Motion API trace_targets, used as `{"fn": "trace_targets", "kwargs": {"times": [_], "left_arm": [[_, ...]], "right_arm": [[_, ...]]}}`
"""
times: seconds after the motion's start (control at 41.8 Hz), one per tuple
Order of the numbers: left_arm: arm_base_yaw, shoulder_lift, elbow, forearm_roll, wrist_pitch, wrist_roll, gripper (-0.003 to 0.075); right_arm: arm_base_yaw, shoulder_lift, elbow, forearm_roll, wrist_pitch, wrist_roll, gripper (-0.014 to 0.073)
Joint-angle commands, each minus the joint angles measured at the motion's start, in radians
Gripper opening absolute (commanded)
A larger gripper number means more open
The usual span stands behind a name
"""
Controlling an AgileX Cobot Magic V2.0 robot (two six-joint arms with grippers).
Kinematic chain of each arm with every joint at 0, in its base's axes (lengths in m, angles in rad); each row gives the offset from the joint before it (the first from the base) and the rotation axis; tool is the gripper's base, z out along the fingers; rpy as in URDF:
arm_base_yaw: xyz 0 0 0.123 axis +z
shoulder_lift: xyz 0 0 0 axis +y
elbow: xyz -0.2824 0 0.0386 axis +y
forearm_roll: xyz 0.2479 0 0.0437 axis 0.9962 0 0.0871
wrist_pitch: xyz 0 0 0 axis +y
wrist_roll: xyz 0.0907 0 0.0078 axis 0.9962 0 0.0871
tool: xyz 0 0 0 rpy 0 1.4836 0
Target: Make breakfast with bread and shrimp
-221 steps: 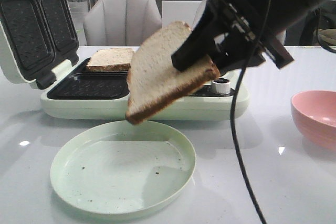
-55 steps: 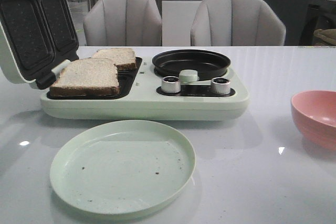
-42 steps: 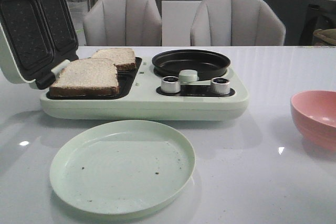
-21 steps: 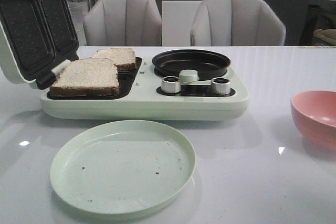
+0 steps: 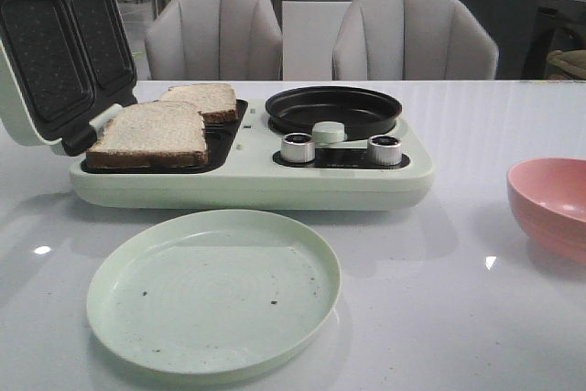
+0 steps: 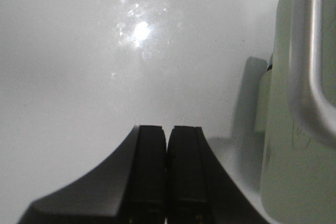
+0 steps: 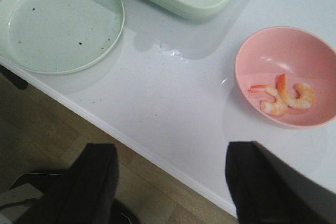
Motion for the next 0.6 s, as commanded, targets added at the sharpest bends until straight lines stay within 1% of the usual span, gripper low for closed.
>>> {"fn": "trace_targets", "kwargs": {"times": [0.0,0.12,0.287,0.574], "left_arm": [[0.0,0.023,-0.089,-0.091,-0.056,0.004,0.0101],[-0.002,0.08,-0.133,-0.186,-0.044,0.058,0.0101],[-0.013,0.12,-0.146,-0.317,-0.031,0.154,0.0101],[-0.09,0.138,-0.15,-0.326,-0.031,0.161,0.0101]], "right_arm": [[-0.005,-0.001,-0.027,-0.006,-0.058,0.0,0.054],[-0.005,-0.001,-0.027,-0.006,-0.058,0.0,0.054],[-0.005,-0.001,-0.027,-0.006,-0.058,0.0,0.054],[-0.005,-0.001,-0.027,-0.006,-0.059,0.0,0.054]]}}
